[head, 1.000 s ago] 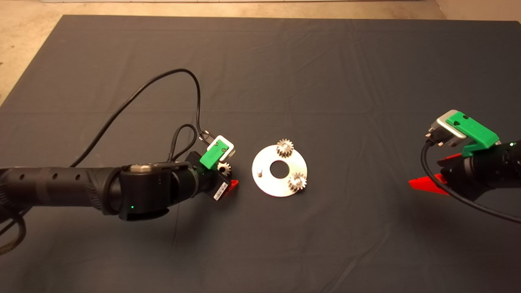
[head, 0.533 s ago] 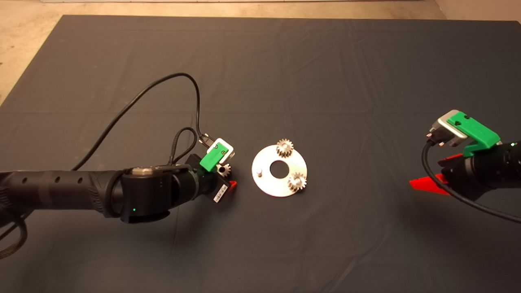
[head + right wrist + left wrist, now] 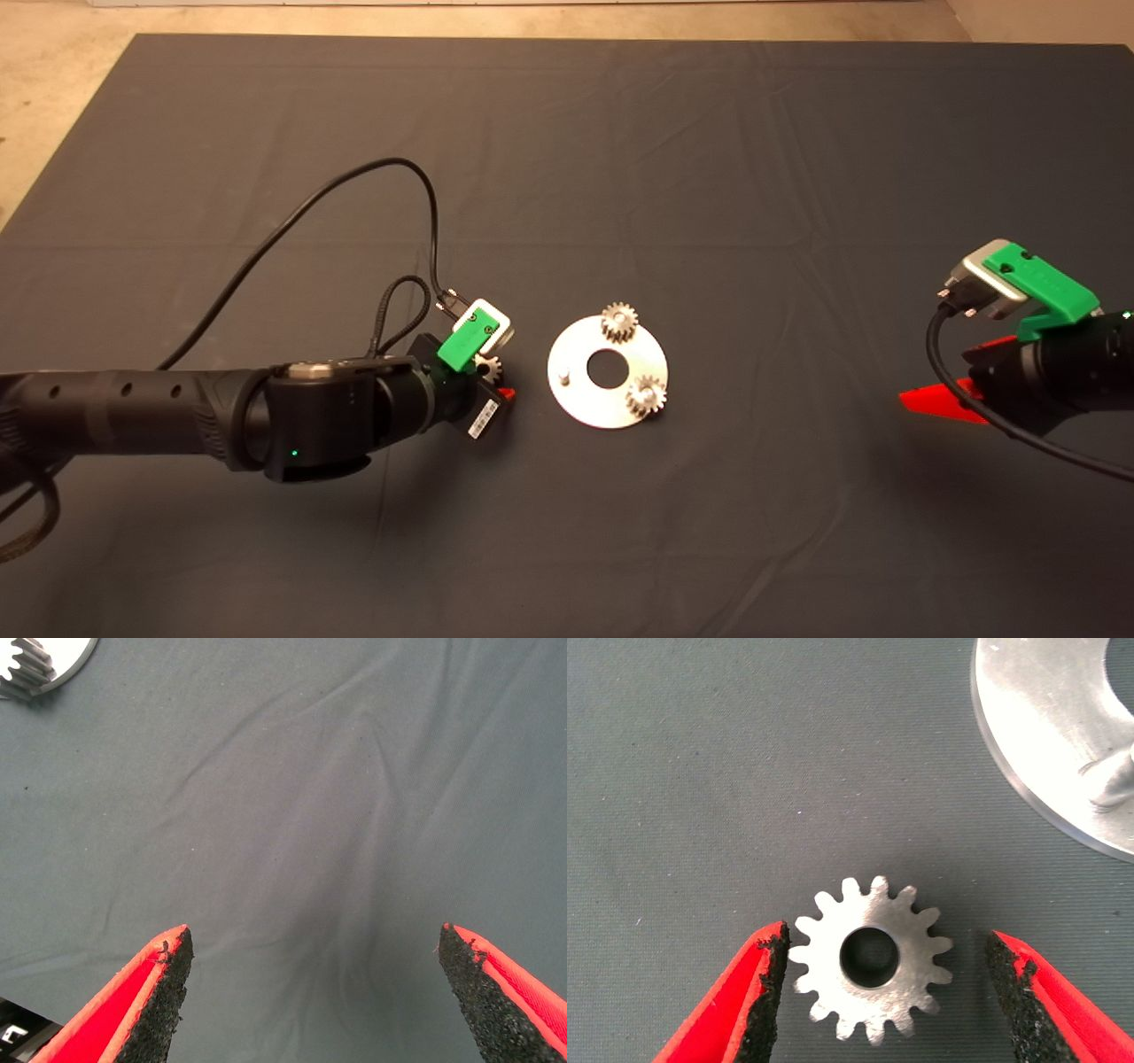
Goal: Install three planetary gears onto the carrier pins
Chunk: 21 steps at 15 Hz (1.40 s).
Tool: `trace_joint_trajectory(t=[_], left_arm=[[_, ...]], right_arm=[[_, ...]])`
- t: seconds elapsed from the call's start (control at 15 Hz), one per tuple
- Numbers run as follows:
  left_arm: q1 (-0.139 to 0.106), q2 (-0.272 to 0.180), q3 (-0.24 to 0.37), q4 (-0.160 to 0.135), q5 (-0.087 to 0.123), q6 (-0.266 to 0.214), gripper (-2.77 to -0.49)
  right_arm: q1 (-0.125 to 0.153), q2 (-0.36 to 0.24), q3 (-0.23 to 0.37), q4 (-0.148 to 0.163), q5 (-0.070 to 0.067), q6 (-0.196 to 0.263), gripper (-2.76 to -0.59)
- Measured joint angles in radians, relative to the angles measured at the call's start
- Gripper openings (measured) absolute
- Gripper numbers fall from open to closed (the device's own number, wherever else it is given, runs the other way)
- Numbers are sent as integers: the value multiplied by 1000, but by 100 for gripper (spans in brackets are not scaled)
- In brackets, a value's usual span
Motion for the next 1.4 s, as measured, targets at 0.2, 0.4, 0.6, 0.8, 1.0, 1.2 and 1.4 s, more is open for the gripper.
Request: trace_joint_trajectory(t=[0.2,0.4,0.6,0.8,1.0,1.2,1.4], left_arm=[[0,-1,-6,0,0,0,-187],[1,-1,-7,4,-1,0,-202],[26,-4,-7,22,0,0,-214],[28,-5,-7,23,-6,-1,-220],[29,-7,-7,23,-12,-2,-220],[29,-7,-7,23,-12,-2,-224],[29,-9,-7,23,-13,-2,-230]], right_arm=[[0,0,0,0,0,0,-131],[0,0,0,0,0,0,-131],[0,0,0,0,0,0,-131],[0,0,0,0,0,-3,-131],[0,0,0,0,0,-3,-131],[0,-4,0,0,0,-3,-131],[0,-14,0,0,0,-3,-131]])
